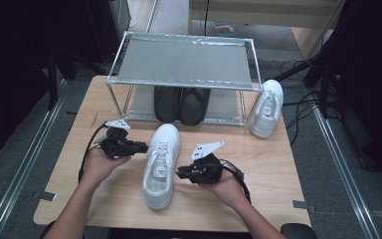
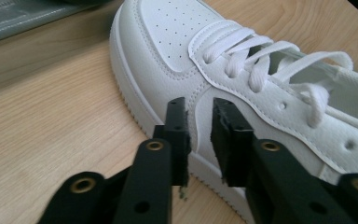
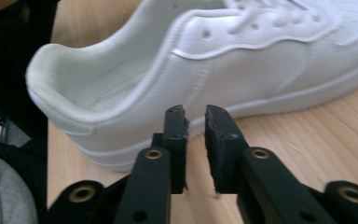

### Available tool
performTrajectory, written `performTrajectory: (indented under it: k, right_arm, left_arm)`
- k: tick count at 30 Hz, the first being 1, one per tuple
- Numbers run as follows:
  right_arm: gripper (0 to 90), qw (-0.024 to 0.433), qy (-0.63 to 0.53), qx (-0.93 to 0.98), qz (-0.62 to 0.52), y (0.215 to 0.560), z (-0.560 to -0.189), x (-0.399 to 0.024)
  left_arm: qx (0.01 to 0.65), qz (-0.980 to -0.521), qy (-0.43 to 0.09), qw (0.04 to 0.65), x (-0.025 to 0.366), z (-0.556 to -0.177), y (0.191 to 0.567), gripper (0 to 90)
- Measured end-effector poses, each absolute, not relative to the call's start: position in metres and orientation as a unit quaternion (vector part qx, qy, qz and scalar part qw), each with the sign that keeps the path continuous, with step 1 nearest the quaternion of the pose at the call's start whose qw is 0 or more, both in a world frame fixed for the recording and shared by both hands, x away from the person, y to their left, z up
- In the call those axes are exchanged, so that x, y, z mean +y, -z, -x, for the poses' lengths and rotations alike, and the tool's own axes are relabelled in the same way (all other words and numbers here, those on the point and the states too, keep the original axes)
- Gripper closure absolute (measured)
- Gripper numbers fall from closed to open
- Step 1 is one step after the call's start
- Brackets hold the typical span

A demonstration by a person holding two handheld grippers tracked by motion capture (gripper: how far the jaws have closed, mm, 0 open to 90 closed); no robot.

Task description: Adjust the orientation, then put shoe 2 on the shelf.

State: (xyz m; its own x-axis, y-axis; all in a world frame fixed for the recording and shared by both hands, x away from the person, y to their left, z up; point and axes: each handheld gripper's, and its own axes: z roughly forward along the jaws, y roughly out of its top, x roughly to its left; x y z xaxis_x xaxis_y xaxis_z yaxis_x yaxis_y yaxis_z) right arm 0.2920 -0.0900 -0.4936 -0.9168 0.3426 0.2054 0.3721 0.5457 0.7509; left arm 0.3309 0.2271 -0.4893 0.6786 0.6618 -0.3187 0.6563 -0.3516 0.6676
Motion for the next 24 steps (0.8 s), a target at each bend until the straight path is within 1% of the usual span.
performTrajectory:
  k: [3,4,5,9,11,15,24]
  right_arm:
    - [67.4,0.015,0.439,-0.872,0.214,0.493,-0.298,-0.101]
    - [66.6,0.017,0.441,-0.87,0.219,0.493,-0.299,-0.104]
    - [64.1,0.019,0.444,-0.868,0.22,0.492,-0.301,-0.108]
    - [61.6,0.007,0.45,-0.863,0.232,0.49,-0.307,-0.121]
    - [60.7,0.009,0.451,-0.86,0.239,0.489,-0.309,-0.126]
    - [58.2,-0.002,0.451,-0.859,0.243,0.488,-0.313,-0.133]
    - [56.9,-0.011,0.454,-0.853,0.257,0.486,-0.32,-0.149]
  left_arm:
    - [0.394,-0.825,-0.012,0.406,0.23,-0.327,0.487,61.3]
    - [0.392,-0.824,-0.013,0.408,0.231,-0.326,0.486,58.3]
    - [0.392,-0.823,-0.013,0.41,0.232,-0.326,0.485,57.6]
    - [0.399,-0.82,-0.015,0.411,0.235,-0.326,0.486,50.6]
    - [0.403,-0.818,-0.014,0.41,0.236,-0.326,0.488,49.3]
    - [0.402,-0.824,-0.014,0.399,0.235,-0.328,0.491,45.0]
    - [0.395,-0.83,-0.015,0.392,0.234,-0.326,0.491,42.2]
